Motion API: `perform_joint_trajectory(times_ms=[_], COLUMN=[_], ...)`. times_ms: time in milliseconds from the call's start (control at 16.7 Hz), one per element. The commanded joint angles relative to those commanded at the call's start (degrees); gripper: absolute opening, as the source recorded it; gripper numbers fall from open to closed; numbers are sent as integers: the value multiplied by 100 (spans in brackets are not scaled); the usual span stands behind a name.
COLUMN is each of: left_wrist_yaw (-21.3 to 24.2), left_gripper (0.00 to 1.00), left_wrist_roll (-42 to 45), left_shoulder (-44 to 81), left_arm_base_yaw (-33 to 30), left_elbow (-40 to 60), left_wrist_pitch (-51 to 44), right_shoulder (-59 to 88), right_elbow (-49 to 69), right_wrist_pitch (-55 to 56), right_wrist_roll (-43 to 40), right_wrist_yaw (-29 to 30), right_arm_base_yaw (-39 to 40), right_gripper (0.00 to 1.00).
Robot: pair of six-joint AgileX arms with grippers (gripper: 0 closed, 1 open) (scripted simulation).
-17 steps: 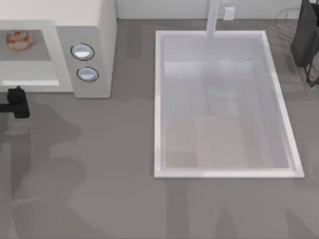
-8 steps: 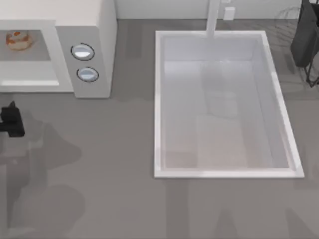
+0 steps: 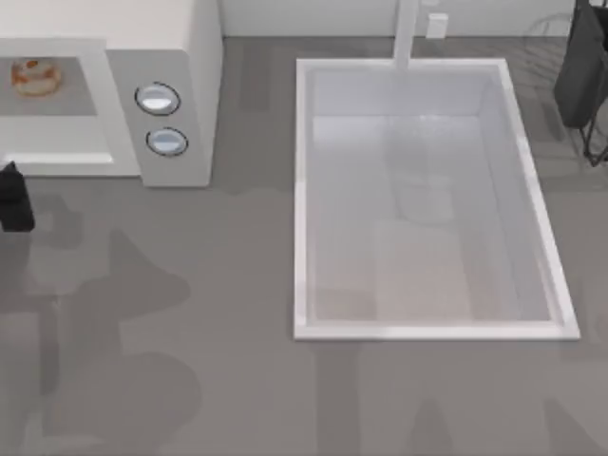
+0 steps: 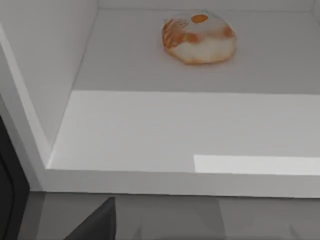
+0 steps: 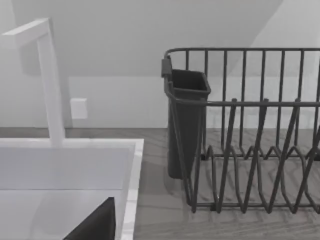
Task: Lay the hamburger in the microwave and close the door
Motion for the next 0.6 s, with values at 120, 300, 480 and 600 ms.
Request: perform_joint_trajectory(times_ms=[120,300,480,600], left_wrist_yaw=[-5,-12,-17,-18], left_gripper=[100,100,100,100], left_wrist_roll=[1,-4,-6,-6], left_shoulder=[-441,-1114,-1550,-1586], left_arm_base_yaw=[0,0,4,4], left_elbow=[115,311,509,533], left_wrist_pitch=[-739,-1714,-2187,-2223], right_shoulder=[0,0,0,0], right_elbow=[0,0,0,0], right_wrist_pitch=[0,0,0,0], right_wrist_roll=[0,0,0,0], right_wrist_yaw=[0,0,0,0], right_arm_base_yaw=[0,0,0,0], right_gripper=[100,100,100,100])
